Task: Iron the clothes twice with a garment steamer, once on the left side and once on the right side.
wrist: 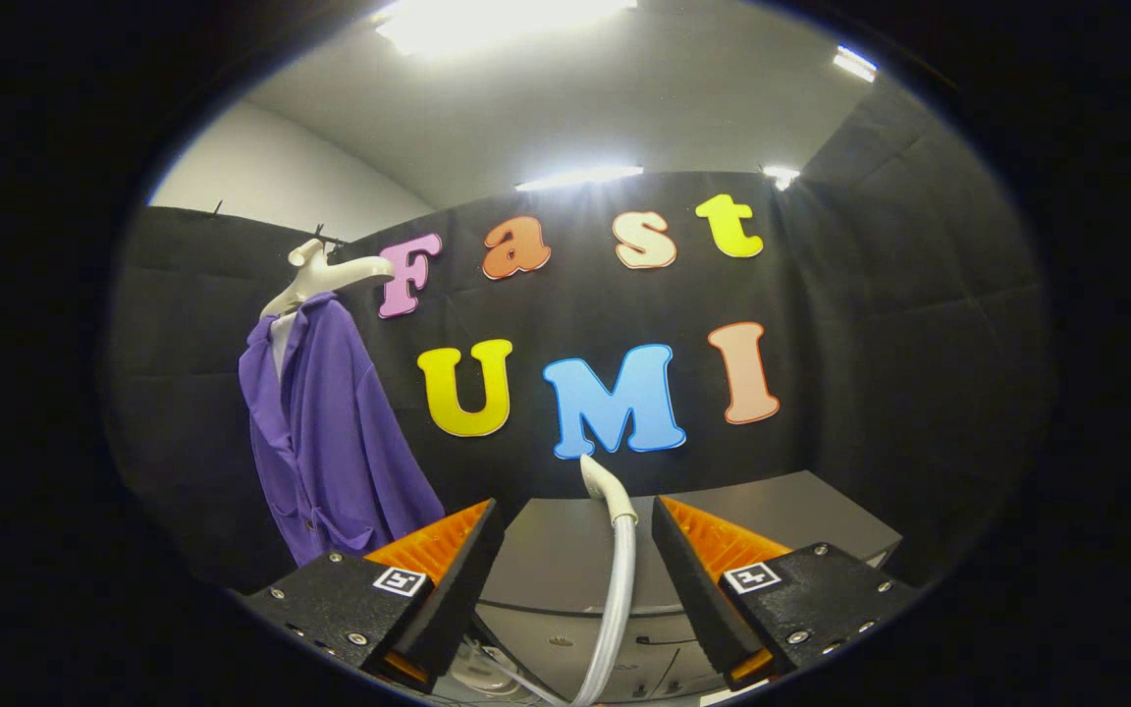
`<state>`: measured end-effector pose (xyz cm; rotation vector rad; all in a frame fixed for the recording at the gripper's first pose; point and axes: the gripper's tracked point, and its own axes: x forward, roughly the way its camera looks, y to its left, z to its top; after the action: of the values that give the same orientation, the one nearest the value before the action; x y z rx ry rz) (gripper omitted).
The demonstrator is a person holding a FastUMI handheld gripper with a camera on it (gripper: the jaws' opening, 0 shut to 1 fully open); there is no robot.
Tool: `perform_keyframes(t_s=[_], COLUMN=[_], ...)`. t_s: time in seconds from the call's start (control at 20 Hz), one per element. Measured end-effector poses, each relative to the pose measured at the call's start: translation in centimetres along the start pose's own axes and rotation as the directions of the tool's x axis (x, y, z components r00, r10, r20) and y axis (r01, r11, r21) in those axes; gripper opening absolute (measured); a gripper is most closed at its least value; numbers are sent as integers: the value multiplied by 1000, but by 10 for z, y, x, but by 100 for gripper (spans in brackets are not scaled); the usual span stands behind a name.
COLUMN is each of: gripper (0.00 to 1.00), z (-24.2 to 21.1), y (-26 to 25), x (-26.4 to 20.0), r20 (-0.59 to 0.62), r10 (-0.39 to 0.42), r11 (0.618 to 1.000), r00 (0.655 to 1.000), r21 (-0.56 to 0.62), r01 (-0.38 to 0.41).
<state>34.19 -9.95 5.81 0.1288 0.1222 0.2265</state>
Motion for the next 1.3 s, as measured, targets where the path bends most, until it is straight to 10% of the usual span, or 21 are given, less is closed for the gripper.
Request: perform_keyframes(t_s=[0.65, 1.3], gripper=[95, 95], z=[-21, -110], y=[-18, -42], x=[142, 251], r20=[-164, -450], r10=[188, 211], r11=[968, 950], r00=[968, 868], r21=[196, 305], r01=[-155, -73])
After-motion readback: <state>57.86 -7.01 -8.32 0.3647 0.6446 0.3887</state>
